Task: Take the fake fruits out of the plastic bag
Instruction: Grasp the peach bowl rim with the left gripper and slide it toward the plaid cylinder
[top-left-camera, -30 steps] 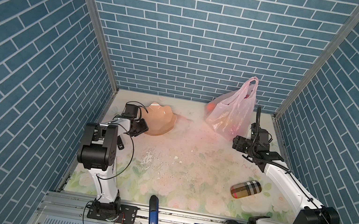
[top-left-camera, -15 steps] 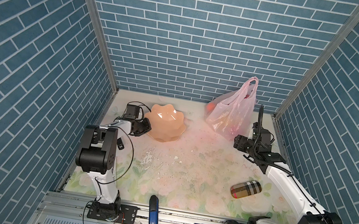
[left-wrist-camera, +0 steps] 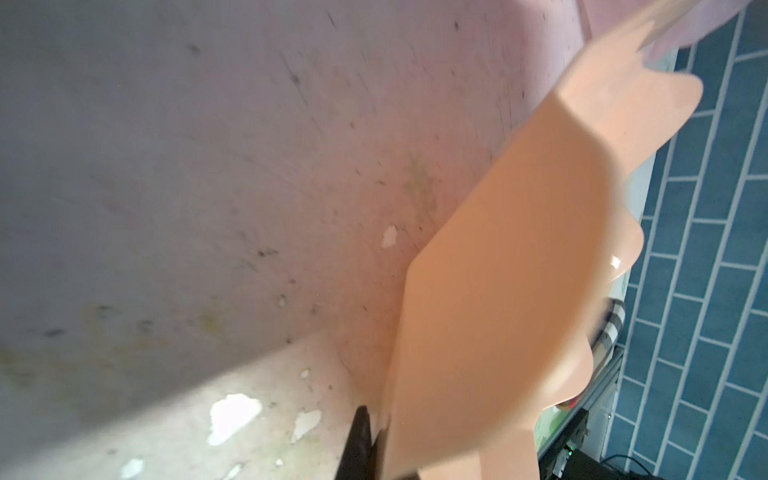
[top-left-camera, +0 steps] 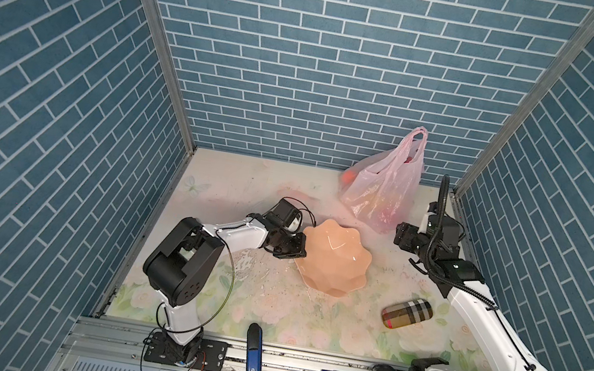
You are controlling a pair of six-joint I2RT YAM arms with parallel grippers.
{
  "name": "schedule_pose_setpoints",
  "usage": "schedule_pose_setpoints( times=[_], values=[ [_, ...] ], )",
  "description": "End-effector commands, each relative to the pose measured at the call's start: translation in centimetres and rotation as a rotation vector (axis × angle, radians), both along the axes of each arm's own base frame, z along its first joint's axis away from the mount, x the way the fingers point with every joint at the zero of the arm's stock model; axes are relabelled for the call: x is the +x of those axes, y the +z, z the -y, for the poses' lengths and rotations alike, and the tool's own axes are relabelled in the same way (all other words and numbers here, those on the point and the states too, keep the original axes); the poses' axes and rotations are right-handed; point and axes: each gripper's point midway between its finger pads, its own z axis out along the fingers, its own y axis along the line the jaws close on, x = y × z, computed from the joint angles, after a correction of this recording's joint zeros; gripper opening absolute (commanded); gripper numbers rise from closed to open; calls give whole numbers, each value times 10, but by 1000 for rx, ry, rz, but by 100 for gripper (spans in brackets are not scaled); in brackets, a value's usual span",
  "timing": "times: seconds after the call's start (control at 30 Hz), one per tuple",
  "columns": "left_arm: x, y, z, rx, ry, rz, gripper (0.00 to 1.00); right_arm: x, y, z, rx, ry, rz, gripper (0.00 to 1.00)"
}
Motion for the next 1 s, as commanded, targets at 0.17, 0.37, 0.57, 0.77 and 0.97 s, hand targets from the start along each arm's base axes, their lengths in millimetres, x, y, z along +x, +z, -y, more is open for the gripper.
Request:
schedule_pose_setpoints(
  times=[0.17, 0.37, 0.57, 0.77, 0.97],
  values=[
    [-31, -11, 70, -40, -142, -74, 0, -12, -2, 11, -57, -16, 18, 92],
    [-47, -24, 85, -27, -184, -107, 0, -17, 11, 31, -65, -125, 84, 99],
    [-47, -22, 84, -16, -176, -92, 0, -21, 8, 31, -61, -119, 70, 99],
    [-44, -24, 82, -1, -165, -83, 3, -22, 1, 28, -54, -105, 52, 99],
    [-38, -26, 86, -5, -153, -69, 14, -22, 1, 28, -53, -103, 58, 99]
  ],
)
